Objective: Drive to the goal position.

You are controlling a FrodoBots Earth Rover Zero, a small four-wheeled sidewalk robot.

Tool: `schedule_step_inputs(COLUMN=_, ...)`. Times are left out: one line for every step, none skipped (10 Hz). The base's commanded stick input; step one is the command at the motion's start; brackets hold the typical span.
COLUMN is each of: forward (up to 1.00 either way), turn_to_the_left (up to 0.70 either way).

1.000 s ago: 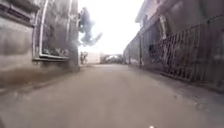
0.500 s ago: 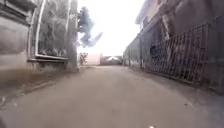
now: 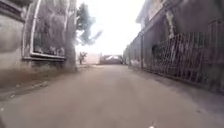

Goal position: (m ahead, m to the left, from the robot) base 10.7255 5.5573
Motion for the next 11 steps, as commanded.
schedule_step_inputs(forward=0.50, turn_to_the_left=0.00)
schedule_step_inputs(forward=0.50, turn_to_the_left=0.00)
schedule_step_inputs(forward=0.50, turn_to_the_left=0.00)
schedule_step_inputs(forward=0.50, turn_to_the_left=0.00)
schedule_step_inputs(forward=0.50, turn_to_the_left=0.00)
schedule_step_inputs(forward=0.50, turn_to_the_left=0.00)
schedule_step_inputs(forward=0.50, turn_to_the_left=0.00)
schedule_step_inputs(forward=0.50, turn_to_the_left=0.00)
schedule_step_inputs(forward=0.50, turn_to_the_left=0.00)
schedule_step_inputs(forward=0.50, turn_to_the_left=0.00)
schedule_step_inputs(forward=0.50, turn_to_the_left=0.00)
